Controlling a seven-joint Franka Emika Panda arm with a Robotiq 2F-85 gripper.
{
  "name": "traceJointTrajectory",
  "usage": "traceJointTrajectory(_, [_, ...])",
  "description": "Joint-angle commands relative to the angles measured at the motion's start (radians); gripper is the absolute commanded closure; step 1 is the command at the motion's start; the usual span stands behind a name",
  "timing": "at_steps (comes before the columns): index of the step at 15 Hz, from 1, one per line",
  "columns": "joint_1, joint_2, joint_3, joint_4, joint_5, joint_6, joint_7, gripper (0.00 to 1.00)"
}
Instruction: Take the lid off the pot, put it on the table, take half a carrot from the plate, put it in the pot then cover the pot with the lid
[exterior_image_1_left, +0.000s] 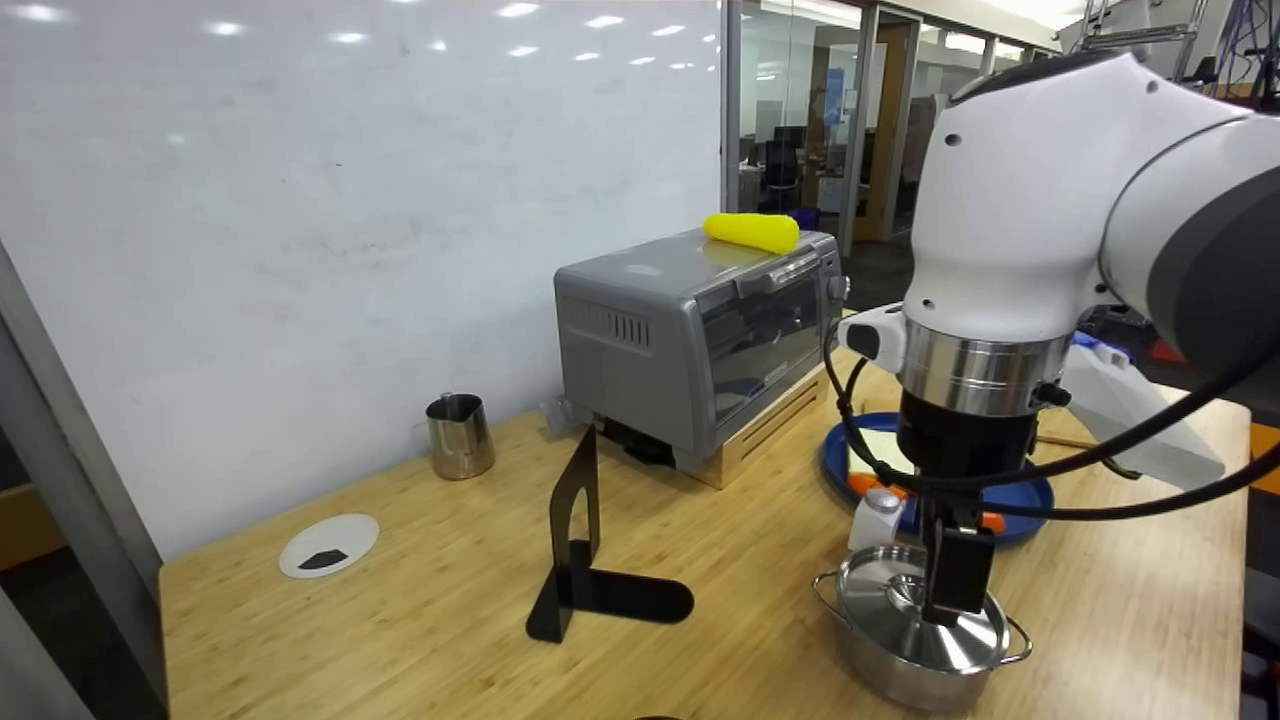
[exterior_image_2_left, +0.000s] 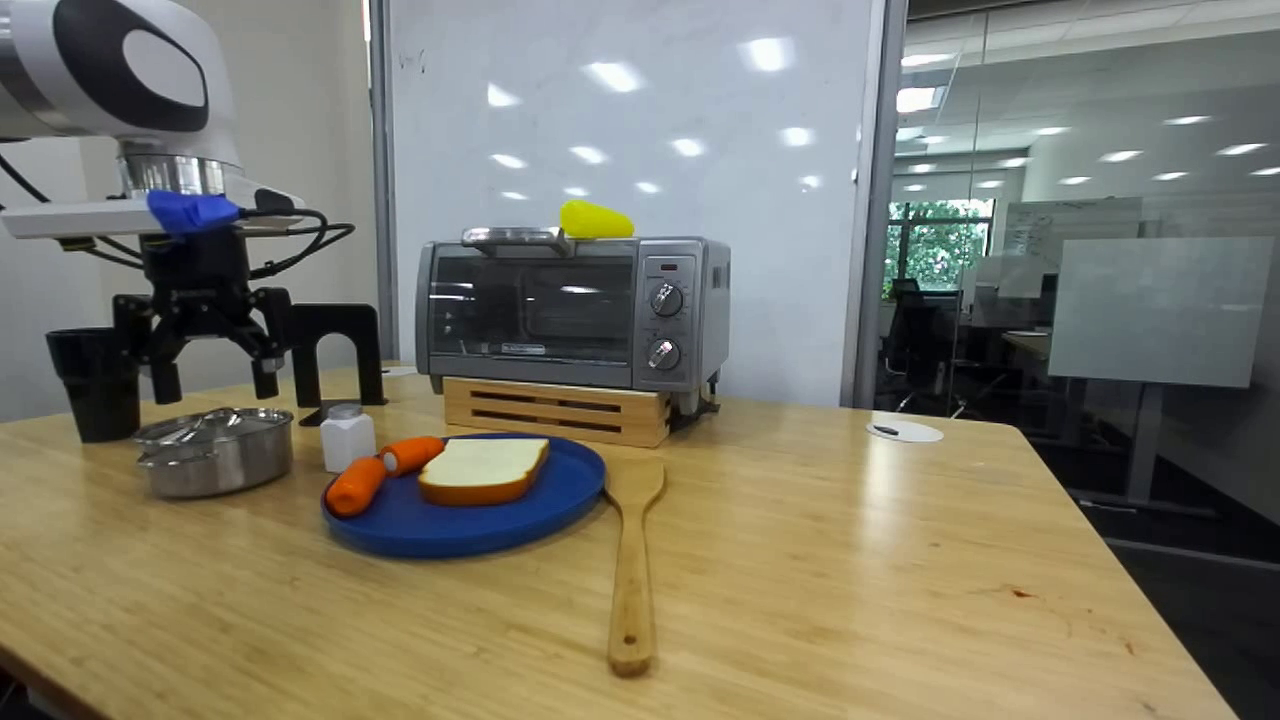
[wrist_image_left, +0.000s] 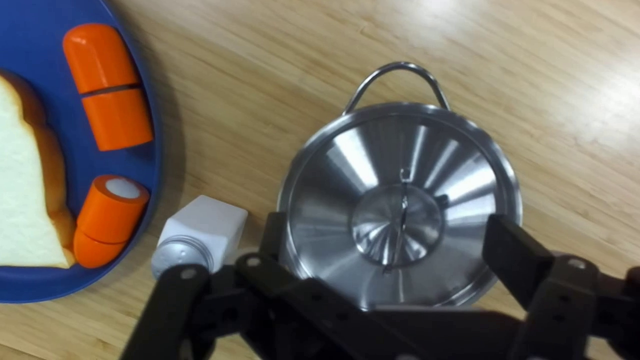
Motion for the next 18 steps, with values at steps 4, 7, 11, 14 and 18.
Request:
traceJointTrajectory(4, [-0.007,0.047,0.011,0.023,-0.035,0.034,0.019,0.29])
traceJointTrajectory(7, [-0.007,0.046,0.012,0.023,-0.034,0.038,0.020,0.51])
traceJointTrajectory(11, [-0.005,0.032,0.013,0.020,-0.028,0.037,0.018,0.79])
traceJointTrajectory(14, [-0.004,0.021,0.011,0.018,-0.017,0.041,0.012,0.99])
traceJointTrajectory(18, [-0.001,0.016,0.010,0.016,-0.003,0.049,0.004,1.00])
